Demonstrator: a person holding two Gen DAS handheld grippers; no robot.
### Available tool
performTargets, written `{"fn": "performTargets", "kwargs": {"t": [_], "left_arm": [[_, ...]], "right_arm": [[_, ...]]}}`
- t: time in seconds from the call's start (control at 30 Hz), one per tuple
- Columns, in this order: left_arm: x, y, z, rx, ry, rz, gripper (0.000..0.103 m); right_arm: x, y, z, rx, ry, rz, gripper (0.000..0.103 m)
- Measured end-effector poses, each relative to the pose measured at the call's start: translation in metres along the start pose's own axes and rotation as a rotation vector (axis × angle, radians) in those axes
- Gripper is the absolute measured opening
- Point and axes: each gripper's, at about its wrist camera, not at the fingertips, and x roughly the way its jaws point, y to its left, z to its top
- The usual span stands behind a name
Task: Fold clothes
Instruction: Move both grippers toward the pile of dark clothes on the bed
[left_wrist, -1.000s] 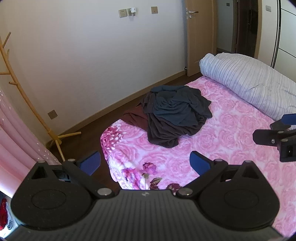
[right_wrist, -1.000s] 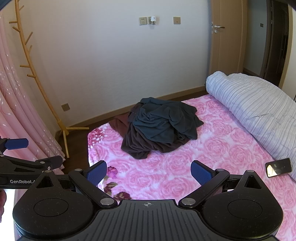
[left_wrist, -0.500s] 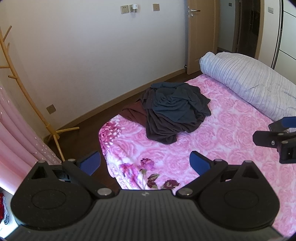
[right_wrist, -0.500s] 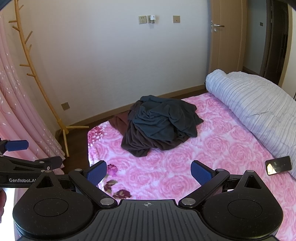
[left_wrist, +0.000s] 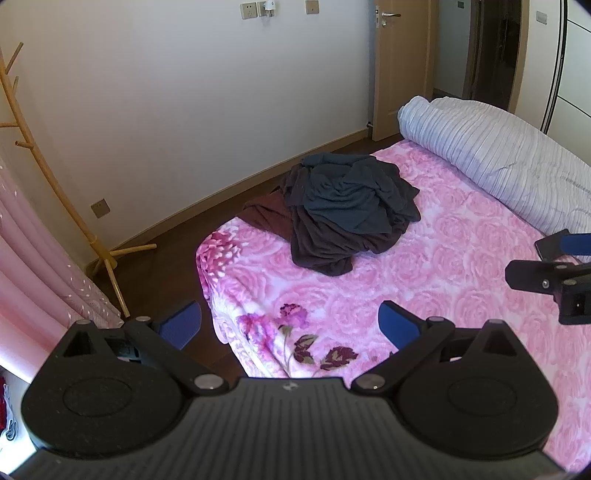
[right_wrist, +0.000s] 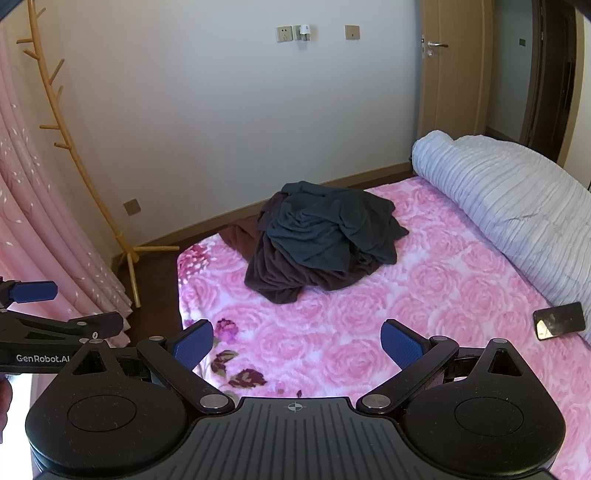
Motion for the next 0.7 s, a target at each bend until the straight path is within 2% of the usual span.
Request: {"fn": "performTargets", "kwargs": {"t": [0.47, 0.7], "left_arm": [[-0.011, 0.006, -0.031, -0.019, 0.066, 0.028, 0.101], [0.032, 0.037, -0.005, 0.022, 0.064, -0.045, 0.101]], "right_arm": [[-0.001, -0.004, -0.023, 0.020, 0.040, 0.016, 0.099], [0.025, 0.008, -0.007, 0.053, 0.041, -0.054, 0.099]]}}
